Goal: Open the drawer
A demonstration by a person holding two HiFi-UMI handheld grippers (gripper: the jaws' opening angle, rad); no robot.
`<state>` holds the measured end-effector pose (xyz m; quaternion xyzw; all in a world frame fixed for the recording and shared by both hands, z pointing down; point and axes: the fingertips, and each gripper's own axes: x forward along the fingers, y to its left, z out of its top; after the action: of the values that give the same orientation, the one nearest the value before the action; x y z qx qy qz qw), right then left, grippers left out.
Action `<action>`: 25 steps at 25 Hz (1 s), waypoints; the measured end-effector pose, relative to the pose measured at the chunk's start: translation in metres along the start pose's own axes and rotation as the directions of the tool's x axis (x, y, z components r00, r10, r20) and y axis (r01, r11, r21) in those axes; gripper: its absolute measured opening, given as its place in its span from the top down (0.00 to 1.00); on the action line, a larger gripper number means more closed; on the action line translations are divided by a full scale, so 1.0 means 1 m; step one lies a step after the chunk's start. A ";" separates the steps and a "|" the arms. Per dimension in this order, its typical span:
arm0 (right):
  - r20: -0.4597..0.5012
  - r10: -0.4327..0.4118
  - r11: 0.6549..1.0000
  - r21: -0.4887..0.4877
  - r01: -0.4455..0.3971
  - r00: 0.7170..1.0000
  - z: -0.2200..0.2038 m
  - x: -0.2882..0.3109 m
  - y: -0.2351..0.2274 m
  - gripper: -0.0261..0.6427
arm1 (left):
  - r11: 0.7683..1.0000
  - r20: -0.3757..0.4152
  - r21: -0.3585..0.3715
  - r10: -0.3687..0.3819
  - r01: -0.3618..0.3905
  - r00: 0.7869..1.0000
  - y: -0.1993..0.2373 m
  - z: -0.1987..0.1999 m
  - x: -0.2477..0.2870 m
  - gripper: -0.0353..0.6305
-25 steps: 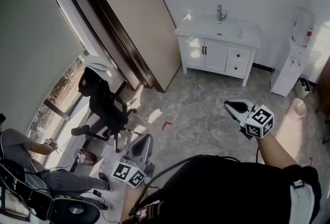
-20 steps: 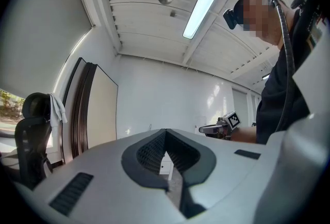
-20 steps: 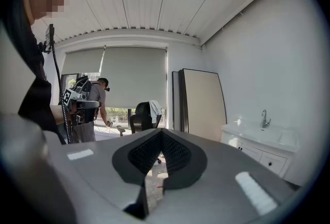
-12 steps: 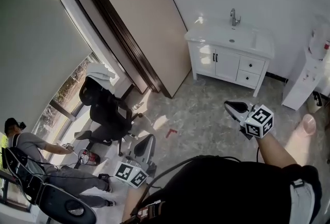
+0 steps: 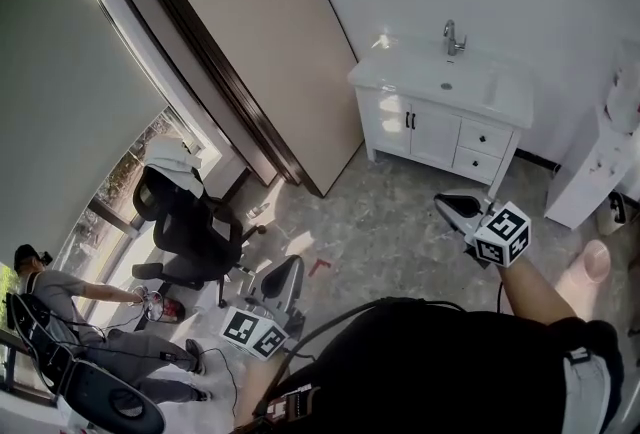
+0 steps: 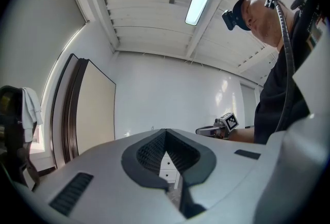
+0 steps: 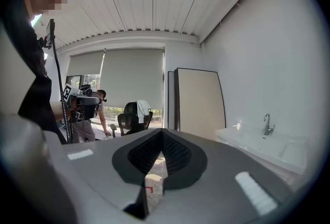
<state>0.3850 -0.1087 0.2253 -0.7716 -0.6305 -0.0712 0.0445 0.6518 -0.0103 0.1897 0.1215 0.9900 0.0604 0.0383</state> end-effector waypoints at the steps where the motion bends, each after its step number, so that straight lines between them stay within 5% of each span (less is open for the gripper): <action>1: -0.002 -0.003 1.000 0.005 0.003 1.000 -0.002 0.000 -0.008 0.97 | 1.000 -0.004 -0.002 -0.003 0.003 1.000 -0.001 -0.002 0.008 0.94; 11: -0.031 -0.073 0.996 0.048 0.075 0.997 -0.018 0.034 -0.052 0.97 | 0.997 -0.023 -0.024 -0.077 0.077 0.997 0.046 -0.011 0.065 0.94; 25: -0.008 -0.161 0.986 0.037 0.162 0.987 0.030 0.183 -0.050 0.97 | 0.986 -0.013 -0.001 -0.169 0.169 0.986 0.214 0.024 0.084 0.94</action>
<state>0.3728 0.0829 0.2247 -0.7168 -0.6921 -0.0648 0.0547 0.6231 0.2195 0.1880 0.0369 0.9970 0.0579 0.0367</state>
